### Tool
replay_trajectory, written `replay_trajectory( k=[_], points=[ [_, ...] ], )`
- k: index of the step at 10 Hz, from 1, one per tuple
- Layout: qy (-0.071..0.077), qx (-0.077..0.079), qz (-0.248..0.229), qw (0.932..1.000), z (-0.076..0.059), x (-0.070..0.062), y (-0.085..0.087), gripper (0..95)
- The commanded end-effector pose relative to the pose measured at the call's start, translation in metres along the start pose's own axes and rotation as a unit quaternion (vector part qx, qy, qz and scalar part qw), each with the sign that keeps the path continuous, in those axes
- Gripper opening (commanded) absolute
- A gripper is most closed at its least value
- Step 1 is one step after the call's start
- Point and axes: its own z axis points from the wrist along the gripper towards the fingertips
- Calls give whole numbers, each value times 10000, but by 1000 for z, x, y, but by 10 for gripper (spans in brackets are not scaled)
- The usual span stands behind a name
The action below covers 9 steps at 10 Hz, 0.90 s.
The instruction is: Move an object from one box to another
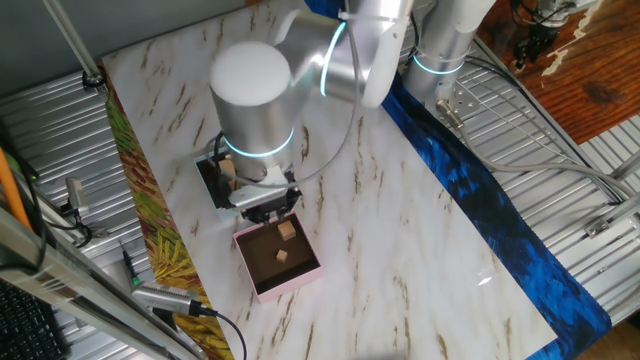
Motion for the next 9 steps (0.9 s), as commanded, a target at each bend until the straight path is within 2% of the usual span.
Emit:
replay_trajectory(
  k=[1,3,4,5,6,8,9],
  points=[
    [-39,-4,647,9979,0,1,0,190],
    [-11,-36,729,9973,1,2,0,190],
    [15,-66,604,9981,4,19,-5,190],
    [14,-68,451,9990,6,43,-10,190],
    [10,-66,336,9994,7,58,-13,190],
    [-5,-60,-82,9999,10,102,-26,190],
    [48,-40,-181,9998,10,117,-29,190]
  ],
)
